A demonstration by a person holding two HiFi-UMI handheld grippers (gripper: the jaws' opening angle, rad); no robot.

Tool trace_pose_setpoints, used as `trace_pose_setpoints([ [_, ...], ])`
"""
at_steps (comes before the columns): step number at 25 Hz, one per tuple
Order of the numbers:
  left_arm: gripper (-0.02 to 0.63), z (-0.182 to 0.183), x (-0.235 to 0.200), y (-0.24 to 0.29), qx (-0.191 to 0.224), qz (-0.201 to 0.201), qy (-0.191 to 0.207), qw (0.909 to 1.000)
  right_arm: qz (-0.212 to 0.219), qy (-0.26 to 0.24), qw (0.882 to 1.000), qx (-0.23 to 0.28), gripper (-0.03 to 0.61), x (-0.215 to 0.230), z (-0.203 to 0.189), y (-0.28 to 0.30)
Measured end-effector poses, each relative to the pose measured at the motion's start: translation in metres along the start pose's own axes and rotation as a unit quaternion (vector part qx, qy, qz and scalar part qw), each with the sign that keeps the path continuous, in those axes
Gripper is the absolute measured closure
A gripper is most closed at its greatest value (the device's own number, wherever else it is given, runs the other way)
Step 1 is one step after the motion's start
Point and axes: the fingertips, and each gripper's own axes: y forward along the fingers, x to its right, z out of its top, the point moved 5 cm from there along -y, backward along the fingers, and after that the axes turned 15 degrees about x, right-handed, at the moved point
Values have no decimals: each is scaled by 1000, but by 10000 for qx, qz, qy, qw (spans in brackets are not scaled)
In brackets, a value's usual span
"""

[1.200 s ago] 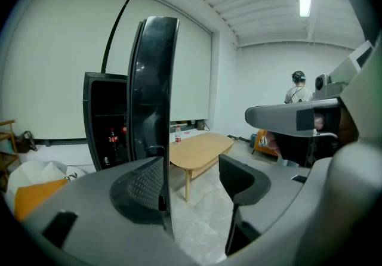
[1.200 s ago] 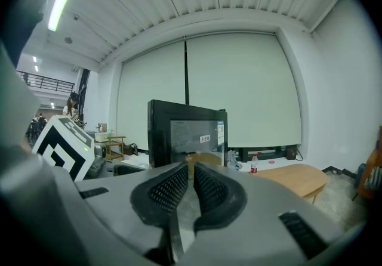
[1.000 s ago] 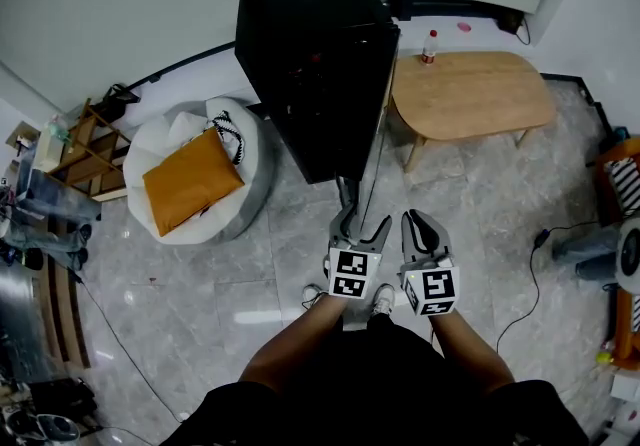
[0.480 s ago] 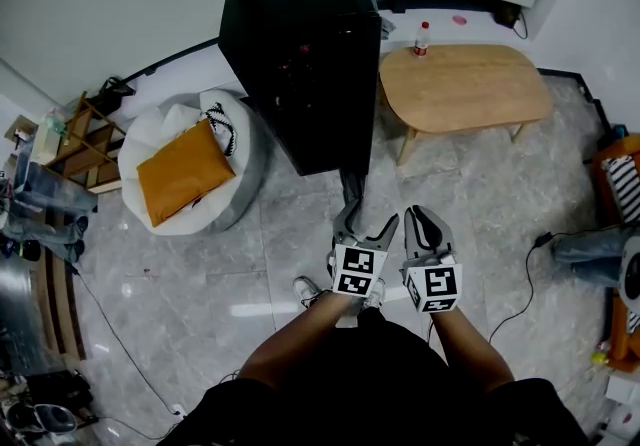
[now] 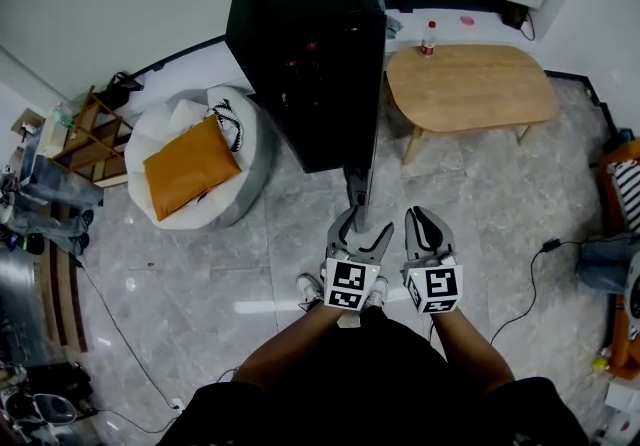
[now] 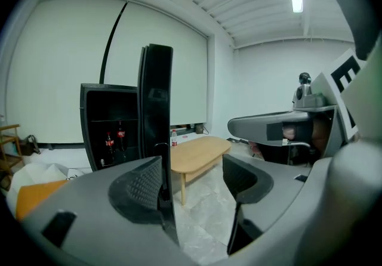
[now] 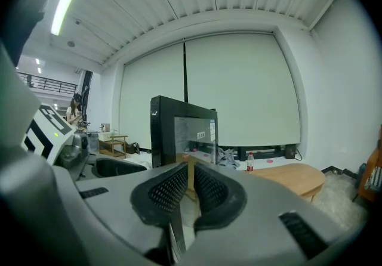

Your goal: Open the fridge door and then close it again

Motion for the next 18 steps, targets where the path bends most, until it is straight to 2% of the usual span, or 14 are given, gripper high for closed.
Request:
trace_pose_setpoints([
  [3, 334, 8, -14, -16, 119, 55, 20, 9999, 110, -3, 9999, 48, 558, -9, 4, 5],
  [8, 532, 21, -39, -34, 255, 397, 69, 9989, 162, 13, 9998, 96, 558, -16, 5, 12],
  [10, 585, 26, -50, -39, 276, 496, 93, 9983, 161, 42, 9998, 104, 558, -21, 4, 15],
  [18, 592, 49, -92, -55, 458, 767, 11, 9960, 368, 82, 9991, 199, 558, -46, 12, 32],
])
